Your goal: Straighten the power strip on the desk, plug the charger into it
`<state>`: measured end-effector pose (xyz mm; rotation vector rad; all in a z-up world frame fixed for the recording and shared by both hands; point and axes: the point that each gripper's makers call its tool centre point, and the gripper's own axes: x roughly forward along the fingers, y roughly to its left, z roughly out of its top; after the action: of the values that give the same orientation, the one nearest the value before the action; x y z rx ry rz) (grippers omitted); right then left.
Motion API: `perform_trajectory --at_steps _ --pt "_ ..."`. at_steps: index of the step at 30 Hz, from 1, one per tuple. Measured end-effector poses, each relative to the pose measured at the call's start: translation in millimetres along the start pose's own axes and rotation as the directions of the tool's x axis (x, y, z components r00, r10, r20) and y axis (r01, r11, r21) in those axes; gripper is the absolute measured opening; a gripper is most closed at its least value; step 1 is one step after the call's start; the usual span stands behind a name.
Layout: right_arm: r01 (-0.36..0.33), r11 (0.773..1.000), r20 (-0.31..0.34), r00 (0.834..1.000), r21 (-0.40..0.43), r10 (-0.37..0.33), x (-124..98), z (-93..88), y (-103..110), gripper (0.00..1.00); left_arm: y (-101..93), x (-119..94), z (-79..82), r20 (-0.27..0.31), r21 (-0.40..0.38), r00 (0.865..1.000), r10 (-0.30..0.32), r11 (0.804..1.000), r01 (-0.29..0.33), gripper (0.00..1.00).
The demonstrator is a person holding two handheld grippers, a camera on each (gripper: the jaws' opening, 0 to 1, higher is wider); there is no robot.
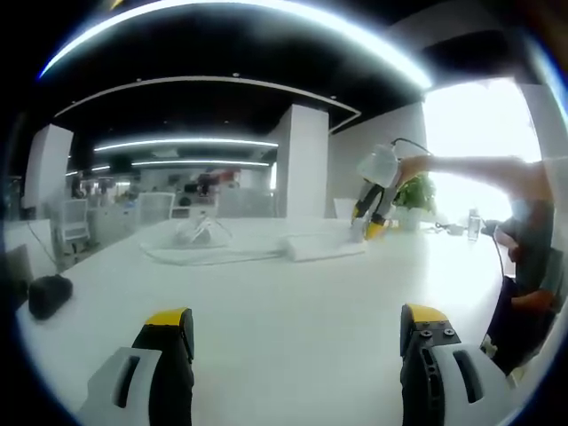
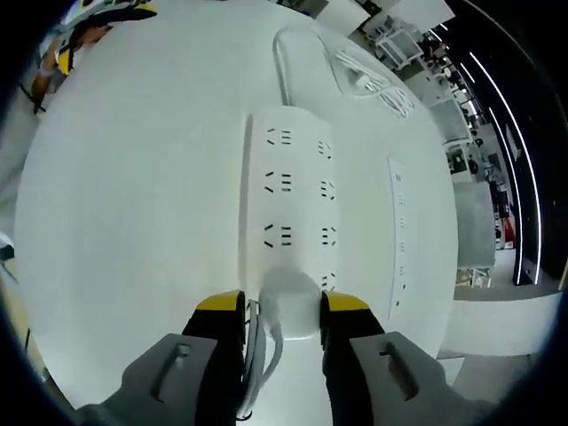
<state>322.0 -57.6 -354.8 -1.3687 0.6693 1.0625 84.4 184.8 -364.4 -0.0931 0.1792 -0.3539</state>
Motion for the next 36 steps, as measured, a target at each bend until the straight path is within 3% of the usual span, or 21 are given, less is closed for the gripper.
perform_trajectory --at_steps 19,36 --pt "0.007 1.0 -0.044 0.999 -0.008 -0.007 3 0.1 -4 0.26 0.3 -2 1.3 0.004 0.002 1.0 0.007 1.0 -0.007 0.99" --pt "-0.027 0.997 -0.065 0.997 0.073 0.032 6 -3.3 -10 0.25 -1.1 6 0.8 -0.001 -0.005 1.0 0.002 1.0 -0.002 0.99"
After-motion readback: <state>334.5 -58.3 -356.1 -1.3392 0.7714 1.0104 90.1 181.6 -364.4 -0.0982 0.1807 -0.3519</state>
